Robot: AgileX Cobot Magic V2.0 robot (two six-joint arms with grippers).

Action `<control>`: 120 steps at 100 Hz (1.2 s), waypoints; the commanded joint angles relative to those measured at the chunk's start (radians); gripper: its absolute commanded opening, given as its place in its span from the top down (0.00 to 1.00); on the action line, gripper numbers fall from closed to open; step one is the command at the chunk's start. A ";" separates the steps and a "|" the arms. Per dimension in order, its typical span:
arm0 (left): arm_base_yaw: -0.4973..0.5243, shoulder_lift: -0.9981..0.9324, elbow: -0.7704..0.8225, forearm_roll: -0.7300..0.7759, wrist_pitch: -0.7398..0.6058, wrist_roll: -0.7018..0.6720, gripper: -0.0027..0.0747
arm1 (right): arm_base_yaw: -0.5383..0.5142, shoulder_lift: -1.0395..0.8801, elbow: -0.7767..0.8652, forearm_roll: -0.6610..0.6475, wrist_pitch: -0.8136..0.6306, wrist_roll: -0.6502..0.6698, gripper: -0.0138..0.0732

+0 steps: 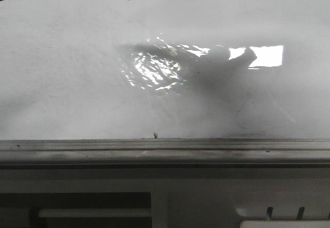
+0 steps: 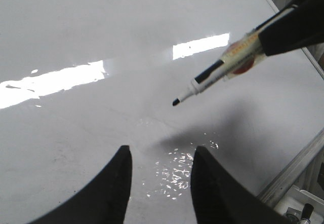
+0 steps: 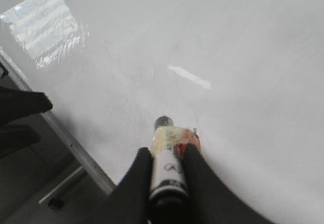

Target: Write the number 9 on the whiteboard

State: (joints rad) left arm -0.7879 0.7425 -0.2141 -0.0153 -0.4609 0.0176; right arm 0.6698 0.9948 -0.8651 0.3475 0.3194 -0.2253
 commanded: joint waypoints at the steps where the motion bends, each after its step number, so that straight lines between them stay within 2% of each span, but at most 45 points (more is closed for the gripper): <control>1: -0.005 -0.004 -0.028 -0.008 -0.081 -0.010 0.63 | -0.035 0.009 -0.072 0.006 -0.030 0.004 0.92; 31: -0.005 -0.004 -0.028 -0.008 -0.081 -0.010 0.63 | -0.106 0.115 -0.133 0.004 0.025 0.009 0.92; 52: -0.005 -0.004 -0.028 -0.008 -0.090 -0.010 0.63 | -0.109 0.176 -0.136 0.004 -0.029 0.009 0.92; 61: -0.005 -0.004 -0.028 -0.008 -0.090 -0.010 0.63 | -0.101 0.202 -0.149 0.016 0.048 0.009 0.92; 72: -0.005 -0.004 -0.028 -0.008 -0.090 -0.010 0.63 | -0.091 0.202 -0.137 0.021 0.139 0.009 0.92; 92: -0.005 -0.004 -0.028 -0.008 -0.090 -0.010 0.63 | -0.123 0.139 -0.146 -0.015 0.119 0.009 0.92; 120: -0.005 -0.004 -0.028 -0.008 -0.090 -0.010 0.63 | -0.140 0.157 -0.200 -0.018 0.137 0.009 0.92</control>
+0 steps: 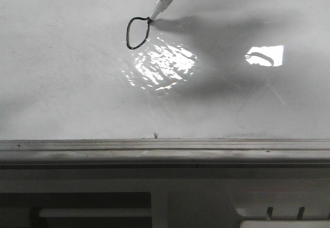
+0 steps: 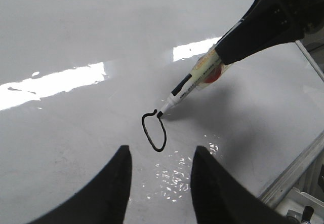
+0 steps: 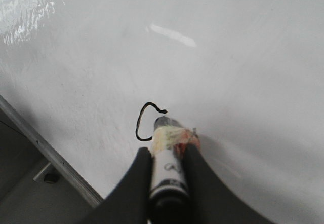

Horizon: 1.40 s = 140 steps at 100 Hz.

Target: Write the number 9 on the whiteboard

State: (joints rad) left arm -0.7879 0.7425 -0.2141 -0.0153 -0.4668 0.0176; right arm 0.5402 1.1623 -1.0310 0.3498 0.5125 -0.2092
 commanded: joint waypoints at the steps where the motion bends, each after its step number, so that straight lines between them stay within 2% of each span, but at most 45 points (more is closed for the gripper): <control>1: -0.005 -0.004 -0.028 -0.008 -0.084 -0.010 0.63 | -0.010 -0.011 -0.034 -0.020 -0.056 -0.007 0.92; 21: -0.005 -0.004 -0.028 -0.008 -0.084 -0.010 0.63 | -0.009 -0.011 0.039 0.026 0.035 0.004 0.92; 30: -0.005 -0.004 -0.028 -0.008 -0.084 -0.010 0.63 | 0.002 -0.018 0.113 0.048 0.024 0.004 0.92; 43: -0.005 -0.004 -0.028 -0.002 -0.078 -0.010 0.63 | 0.023 -0.046 0.129 0.070 -0.002 0.004 0.92; 59: -0.014 -0.004 -0.028 0.139 -0.077 -0.018 0.62 | 0.069 -0.097 0.124 0.102 -0.009 0.004 0.92; 71: -0.055 0.025 -0.028 0.228 -0.073 -0.068 0.62 | 0.145 -0.109 0.124 0.110 -0.018 0.004 0.92; 99: -0.123 0.169 -0.028 0.230 -0.093 -0.068 0.62 | 0.276 -0.066 0.124 0.146 -0.087 0.004 0.92; 118: -0.123 0.229 -0.028 0.230 -0.152 -0.068 0.62 | 0.298 -0.055 0.124 0.189 -0.085 0.004 0.92; 140: -0.123 0.244 -0.028 0.230 -0.160 -0.068 0.63 | 0.299 -0.053 0.124 0.194 -0.068 0.004 0.92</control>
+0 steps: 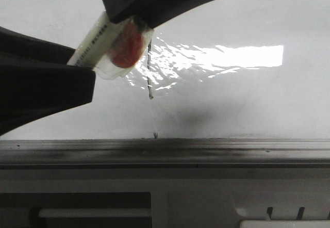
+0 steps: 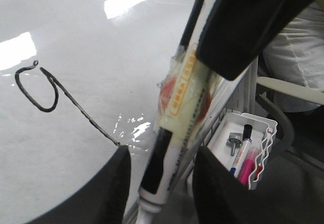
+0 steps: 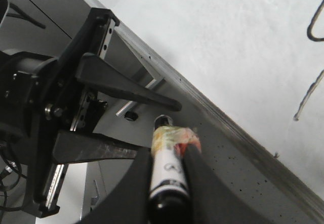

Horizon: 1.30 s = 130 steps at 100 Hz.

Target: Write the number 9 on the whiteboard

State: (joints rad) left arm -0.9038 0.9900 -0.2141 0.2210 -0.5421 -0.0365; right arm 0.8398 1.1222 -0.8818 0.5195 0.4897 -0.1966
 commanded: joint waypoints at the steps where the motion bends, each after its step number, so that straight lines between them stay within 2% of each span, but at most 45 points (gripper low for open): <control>1: -0.007 -0.004 -0.028 -0.007 -0.085 -0.014 0.63 | 0.000 -0.013 -0.026 0.024 -0.046 -0.008 0.92; 6: -0.007 -0.004 -0.028 -0.007 -0.085 -0.014 0.66 | 0.000 -0.013 -0.026 0.024 -0.044 -0.008 0.92; 11: -0.007 -0.004 -0.028 -0.007 -0.085 -0.014 0.73 | 0.000 -0.013 -0.026 0.024 -0.042 -0.008 0.92; 17: -0.007 -0.004 -0.028 -0.007 -0.085 -0.014 0.87 | 0.000 -0.013 -0.026 0.024 -0.034 -0.008 0.92; 24: -0.007 -0.004 -0.028 -0.007 -0.085 -0.014 0.99 | 0.000 -0.013 -0.026 0.024 -0.027 -0.008 0.92; 39: -0.007 -0.004 -0.028 -0.007 -0.085 -0.014 0.99 | 0.000 -0.012 -0.026 0.024 -0.026 -0.008 0.92; 46: -0.007 -0.004 -0.028 -0.007 -0.085 -0.014 0.99 | 0.000 -0.012 -0.026 0.024 -0.028 -0.008 0.88; 52: -0.007 -0.004 -0.028 -0.016 -0.085 -0.014 0.99 | 0.000 -0.012 -0.026 0.024 -0.038 -0.008 0.75; 63: -0.007 -0.004 -0.028 -0.062 -0.083 -0.014 0.99 | 0.000 -0.012 -0.026 0.024 -0.067 -0.008 0.44; 70: -0.007 -0.004 -0.028 -0.146 -0.081 -0.014 0.99 | 0.000 -0.012 -0.026 0.022 -0.102 -0.008 0.34; 101: -0.007 -0.003 -0.028 -0.785 -0.077 -0.014 0.99 | 0.000 -0.012 -0.026 0.022 -0.156 -0.008 0.35; 110: -0.007 0.006 -0.028 -0.856 -0.077 -0.014 0.99 | 0.000 -0.012 -0.026 0.022 -0.156 -0.008 0.35; 130: -0.007 0.032 -0.028 -0.858 -0.036 -0.022 0.99 | 0.000 -0.012 -0.026 0.022 -0.156 -0.008 0.35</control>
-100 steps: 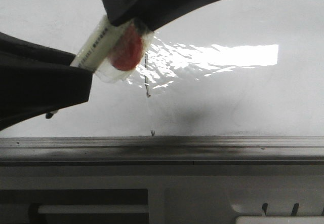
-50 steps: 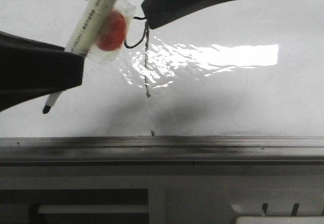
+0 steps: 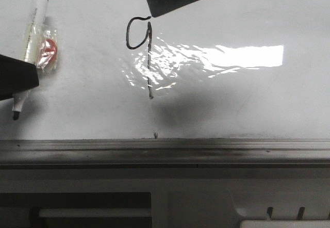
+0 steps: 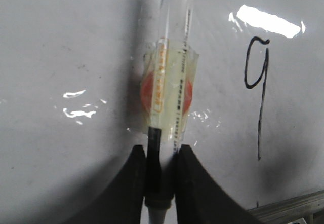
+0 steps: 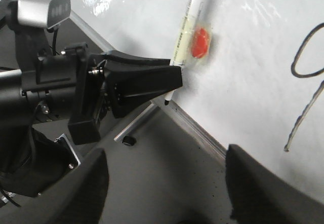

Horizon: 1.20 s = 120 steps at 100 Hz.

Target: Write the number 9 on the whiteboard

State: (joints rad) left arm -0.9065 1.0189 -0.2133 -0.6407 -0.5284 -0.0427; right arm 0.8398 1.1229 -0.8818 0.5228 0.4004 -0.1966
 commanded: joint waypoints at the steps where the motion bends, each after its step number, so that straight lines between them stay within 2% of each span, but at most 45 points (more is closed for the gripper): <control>1: -0.005 0.006 -0.028 0.004 -0.050 -0.019 0.99 | 0.000 -0.013 -0.026 0.019 -0.067 -0.008 0.35; 89: -0.005 0.069 -0.028 0.027 -0.066 -0.038 0.98 | 0.000 -0.013 -0.026 0.019 -0.063 -0.008 0.35; 96: -0.005 0.069 -0.028 0.047 -0.066 -0.038 0.92 | 0.000 -0.013 -0.026 0.019 -0.063 -0.008 0.35; 113: -0.005 0.069 -0.028 0.063 -0.109 -0.104 0.61 | 0.000 -0.013 -0.026 0.019 -0.065 -0.008 0.35; 120: -0.005 0.069 -0.028 0.064 -0.127 -0.140 0.53 | 0.000 -0.013 -0.026 0.019 -0.065 -0.008 0.35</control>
State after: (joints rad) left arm -0.9065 1.0946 -0.2172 -0.5980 -0.5582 -0.1347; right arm 0.8398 1.1229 -0.8818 0.5243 0.4004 -0.1966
